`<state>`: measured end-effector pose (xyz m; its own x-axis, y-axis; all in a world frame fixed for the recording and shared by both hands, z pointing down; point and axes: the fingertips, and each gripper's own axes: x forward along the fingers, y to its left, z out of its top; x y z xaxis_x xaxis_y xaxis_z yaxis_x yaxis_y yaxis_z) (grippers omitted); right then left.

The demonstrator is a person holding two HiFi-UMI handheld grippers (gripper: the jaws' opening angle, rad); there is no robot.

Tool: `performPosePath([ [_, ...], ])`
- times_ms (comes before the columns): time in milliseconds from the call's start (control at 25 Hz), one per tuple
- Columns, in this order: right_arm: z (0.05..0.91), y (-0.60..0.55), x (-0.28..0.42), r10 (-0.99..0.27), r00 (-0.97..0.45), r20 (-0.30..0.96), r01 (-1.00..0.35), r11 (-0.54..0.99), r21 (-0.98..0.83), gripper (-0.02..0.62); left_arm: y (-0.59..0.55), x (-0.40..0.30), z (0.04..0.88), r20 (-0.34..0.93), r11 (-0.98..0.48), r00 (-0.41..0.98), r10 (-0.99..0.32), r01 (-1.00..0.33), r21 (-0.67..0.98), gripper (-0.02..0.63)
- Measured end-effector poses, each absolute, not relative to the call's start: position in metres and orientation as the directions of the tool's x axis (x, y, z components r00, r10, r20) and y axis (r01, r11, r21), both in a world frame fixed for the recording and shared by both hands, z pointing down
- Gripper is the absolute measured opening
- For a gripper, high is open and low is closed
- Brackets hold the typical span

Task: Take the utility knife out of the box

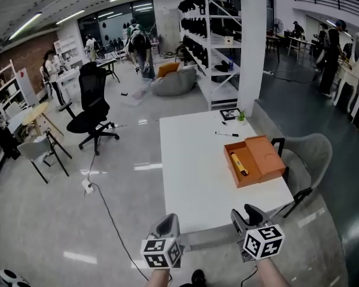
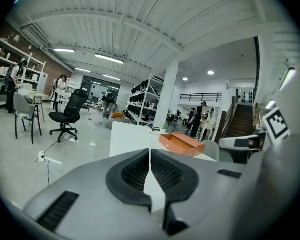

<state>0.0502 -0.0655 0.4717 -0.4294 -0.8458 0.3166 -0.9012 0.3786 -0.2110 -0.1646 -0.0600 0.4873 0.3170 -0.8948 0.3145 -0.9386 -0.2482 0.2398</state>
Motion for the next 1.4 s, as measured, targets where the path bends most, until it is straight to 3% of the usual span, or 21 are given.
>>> performPosePath([
  [1400,0.473,-0.234,0.1,-0.873,-0.321,0.368,-0.947,0.304,-0.104,0.187,-0.21,-0.146,0.505,0.354,-0.292,0.366,-0.861,-0.924,0.245,0.015],
])
